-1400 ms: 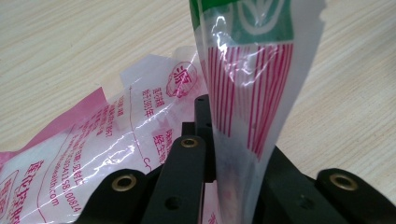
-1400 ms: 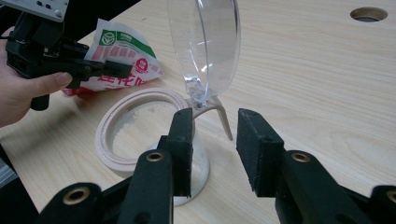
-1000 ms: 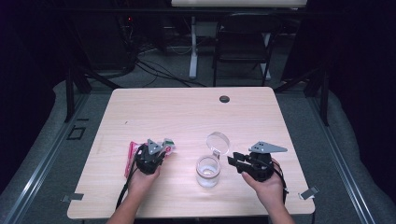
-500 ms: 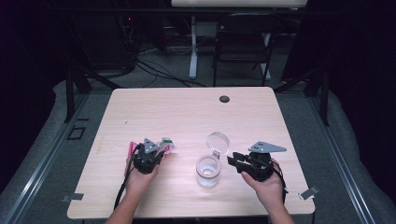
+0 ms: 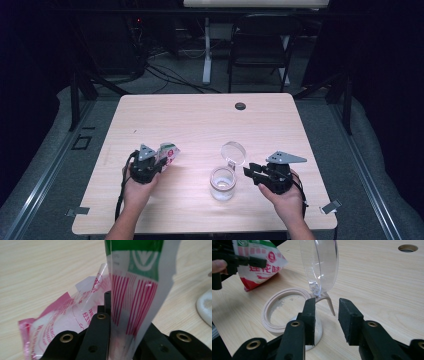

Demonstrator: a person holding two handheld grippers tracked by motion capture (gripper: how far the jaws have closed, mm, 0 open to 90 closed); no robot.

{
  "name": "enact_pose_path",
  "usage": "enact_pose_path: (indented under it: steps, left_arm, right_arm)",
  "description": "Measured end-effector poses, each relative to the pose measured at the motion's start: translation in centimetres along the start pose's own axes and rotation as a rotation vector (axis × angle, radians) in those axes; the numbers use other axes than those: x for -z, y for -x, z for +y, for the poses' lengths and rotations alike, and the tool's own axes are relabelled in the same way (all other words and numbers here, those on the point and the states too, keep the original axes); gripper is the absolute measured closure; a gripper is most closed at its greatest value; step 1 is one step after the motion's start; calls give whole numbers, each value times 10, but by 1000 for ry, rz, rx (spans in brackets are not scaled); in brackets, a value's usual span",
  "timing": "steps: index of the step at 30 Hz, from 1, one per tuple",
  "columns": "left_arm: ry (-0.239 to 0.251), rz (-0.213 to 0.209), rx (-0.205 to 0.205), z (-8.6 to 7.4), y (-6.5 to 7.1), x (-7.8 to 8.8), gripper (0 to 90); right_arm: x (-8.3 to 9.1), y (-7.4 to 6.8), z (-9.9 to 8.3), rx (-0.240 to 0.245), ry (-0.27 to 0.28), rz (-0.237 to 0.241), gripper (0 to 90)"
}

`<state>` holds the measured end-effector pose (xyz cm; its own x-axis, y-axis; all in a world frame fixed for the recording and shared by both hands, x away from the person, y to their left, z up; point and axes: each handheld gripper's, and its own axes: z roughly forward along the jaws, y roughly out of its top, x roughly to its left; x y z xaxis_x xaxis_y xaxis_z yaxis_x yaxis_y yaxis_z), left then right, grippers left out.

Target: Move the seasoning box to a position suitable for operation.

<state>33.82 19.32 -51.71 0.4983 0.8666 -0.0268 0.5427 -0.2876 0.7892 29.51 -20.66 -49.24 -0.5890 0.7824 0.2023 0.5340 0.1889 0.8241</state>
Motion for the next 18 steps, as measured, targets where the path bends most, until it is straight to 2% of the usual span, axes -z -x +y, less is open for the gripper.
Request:
enact_pose_path:
  steps: [6,11,13,18]
  left_arm:
    - [45,50,17,6,-17,27,900]
    - [81,102,58,6,-29,44,900]
    - [98,105,85,5,-33,48,900]
    - [116,118,109,5,-42,56,900]
  right_arm:
    - [-1,-1,0,-1,6,0,668]
    - [-2,0,0,-3,3,5,669]
    - [-3,0,0,-3,8,6,668]
    - [-3,-1,0,-4,11,6,667]
